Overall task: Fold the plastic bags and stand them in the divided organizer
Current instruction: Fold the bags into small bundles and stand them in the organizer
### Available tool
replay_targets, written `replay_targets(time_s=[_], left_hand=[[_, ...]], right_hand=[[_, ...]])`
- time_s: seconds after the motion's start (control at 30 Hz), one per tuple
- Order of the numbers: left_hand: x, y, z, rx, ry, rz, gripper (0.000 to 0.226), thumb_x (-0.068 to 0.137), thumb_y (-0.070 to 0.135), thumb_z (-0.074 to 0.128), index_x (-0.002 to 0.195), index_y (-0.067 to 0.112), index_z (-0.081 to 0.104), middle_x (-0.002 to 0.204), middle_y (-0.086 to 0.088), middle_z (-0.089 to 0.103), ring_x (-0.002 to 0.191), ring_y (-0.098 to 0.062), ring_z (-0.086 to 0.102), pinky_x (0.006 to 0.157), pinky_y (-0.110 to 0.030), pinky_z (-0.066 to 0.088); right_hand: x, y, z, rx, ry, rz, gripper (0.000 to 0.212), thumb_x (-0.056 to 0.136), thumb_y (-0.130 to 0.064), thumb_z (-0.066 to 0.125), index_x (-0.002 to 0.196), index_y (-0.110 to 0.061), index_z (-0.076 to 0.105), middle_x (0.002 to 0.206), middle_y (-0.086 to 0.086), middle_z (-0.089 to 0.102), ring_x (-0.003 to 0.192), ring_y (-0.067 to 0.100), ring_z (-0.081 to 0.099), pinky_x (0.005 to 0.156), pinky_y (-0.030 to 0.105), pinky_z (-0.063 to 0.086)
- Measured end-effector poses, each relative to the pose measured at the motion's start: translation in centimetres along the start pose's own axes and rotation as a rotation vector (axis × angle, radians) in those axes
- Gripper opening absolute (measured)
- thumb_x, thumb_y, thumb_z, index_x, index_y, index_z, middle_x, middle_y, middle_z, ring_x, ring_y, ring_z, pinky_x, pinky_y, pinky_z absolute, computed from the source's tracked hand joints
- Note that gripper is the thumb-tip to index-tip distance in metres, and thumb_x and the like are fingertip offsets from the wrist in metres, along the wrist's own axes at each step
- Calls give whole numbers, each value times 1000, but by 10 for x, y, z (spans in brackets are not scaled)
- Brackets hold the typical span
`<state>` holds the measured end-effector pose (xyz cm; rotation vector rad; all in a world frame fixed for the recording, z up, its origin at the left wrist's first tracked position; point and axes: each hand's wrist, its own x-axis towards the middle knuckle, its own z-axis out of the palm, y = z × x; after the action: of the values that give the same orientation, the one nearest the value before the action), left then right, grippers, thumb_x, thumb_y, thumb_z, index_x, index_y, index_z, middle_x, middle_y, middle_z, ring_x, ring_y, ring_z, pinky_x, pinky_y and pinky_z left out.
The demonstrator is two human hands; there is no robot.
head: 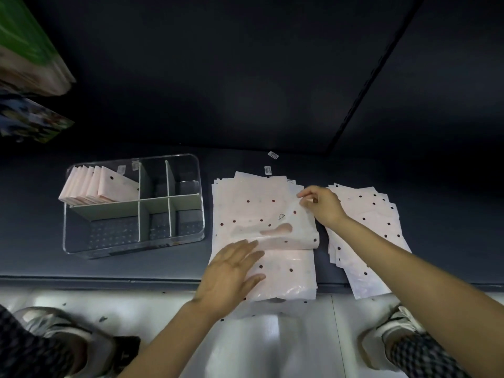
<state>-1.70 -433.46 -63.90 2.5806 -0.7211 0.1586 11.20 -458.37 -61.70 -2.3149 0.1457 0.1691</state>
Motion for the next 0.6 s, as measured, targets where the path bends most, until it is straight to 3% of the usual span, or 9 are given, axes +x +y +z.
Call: replay_targets(time_s=[0.13,0.3,0.4,0.5,0.6], left_hand=[[-1,-4,19,196,-116,21,71,72,52,74,128,12,58,140,-6,50,128,-24,48,108,-44,31],[-4,-14,38,235,-205,-43,80,71,60,70,132,10,55,142,-6,47,130,-24,45,106,-39,20],[-3,-17,43,246,-285,-102,82,75,63,63,135,10,50,145,-7,43,133,-24,42,109,-42,20],[-7,-21,49,262,-394,-107,82,90,66,30,150,12,11,157,-6,3,145,-22,5,118,-48,-1],[-11,-23,53,276,-396,-120,77,92,64,11,148,14,-5,156,-4,-10,144,-21,-8,116,-45,-12]], right_hand=[[32,1,13,-48,64,29,17,89,-1,56,100,-7,68,104,3,67,90,9,55,75,18,37],[54,10,25,-84,68,84,18,90,-2,54,99,-8,69,109,5,68,102,19,61,85,25,45],[60,13,31,-92,46,79,21,90,2,53,99,-7,69,110,5,68,104,19,61,87,22,44],[61,11,33,-28,-17,71,26,89,8,50,102,-6,68,110,7,68,105,19,60,90,19,41],[56,10,31,-26,8,-3,27,90,6,48,103,-8,68,110,6,67,103,18,59,89,19,41]])
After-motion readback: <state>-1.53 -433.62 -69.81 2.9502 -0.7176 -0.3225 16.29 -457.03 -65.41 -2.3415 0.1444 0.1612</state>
